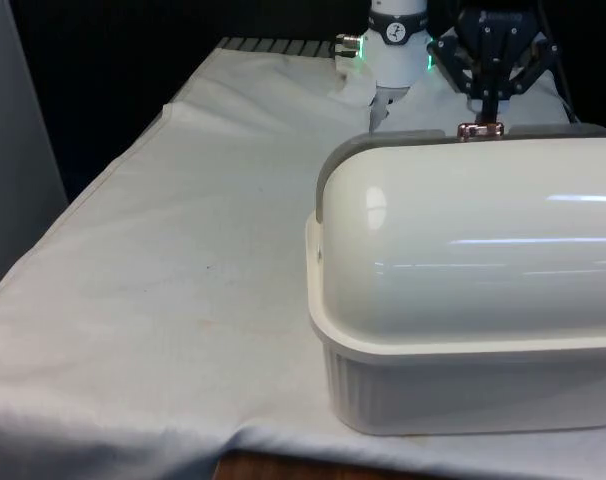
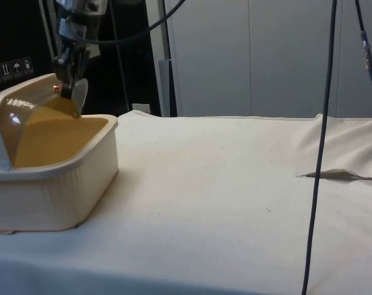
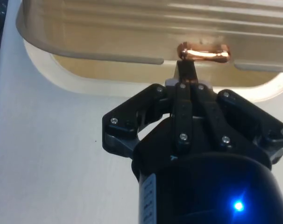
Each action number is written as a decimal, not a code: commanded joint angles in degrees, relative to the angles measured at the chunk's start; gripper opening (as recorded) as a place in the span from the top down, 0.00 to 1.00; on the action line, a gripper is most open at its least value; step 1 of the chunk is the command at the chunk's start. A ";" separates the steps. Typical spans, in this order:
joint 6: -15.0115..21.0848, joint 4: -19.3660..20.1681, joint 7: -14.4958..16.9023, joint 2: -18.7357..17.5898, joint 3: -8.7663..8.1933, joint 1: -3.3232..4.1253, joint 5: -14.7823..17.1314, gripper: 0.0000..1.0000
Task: Open the lid, then close it.
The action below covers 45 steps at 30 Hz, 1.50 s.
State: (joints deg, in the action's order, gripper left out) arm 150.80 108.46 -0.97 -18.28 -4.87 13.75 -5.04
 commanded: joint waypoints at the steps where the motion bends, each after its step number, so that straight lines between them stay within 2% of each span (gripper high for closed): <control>1: -0.23 -1.03 -0.11 -0.46 -0.29 0.11 -0.46 1.00; 2: 0.00 -0.34 0.00 -0.11 -0.06 0.00 0.00 1.00; 8: -0.46 -4.07 0.17 -1.66 -0.46 0.06 -0.29 1.00; 21: -0.52 -9.17 0.29 -3.67 -0.74 0.00 0.00 1.00; 29: -3.21 -12.89 0.46 -3.84 -1.20 0.17 -0.52 1.00; 30: -2.41 -12.61 0.57 -4.07 -0.97 0.00 -0.06 1.00; 32: -4.58 -14.04 0.63 -3.50 -1.26 0.17 -0.57 1.00; 40: -7.79 -16.44 1.09 -2.46 -1.15 0.11 -0.57 1.00; 41: -7.10 -16.27 1.20 -2.69 -0.97 0.00 -0.23 1.00; 42: -8.77 -17.07 1.20 -2.18 -1.15 0.11 -0.63 1.00; 45: -10.14 -18.05 1.38 -1.95 -1.09 0.11 -0.63 1.00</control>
State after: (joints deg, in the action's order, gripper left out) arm 141.35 90.53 0.40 -20.40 -5.84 13.75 -5.33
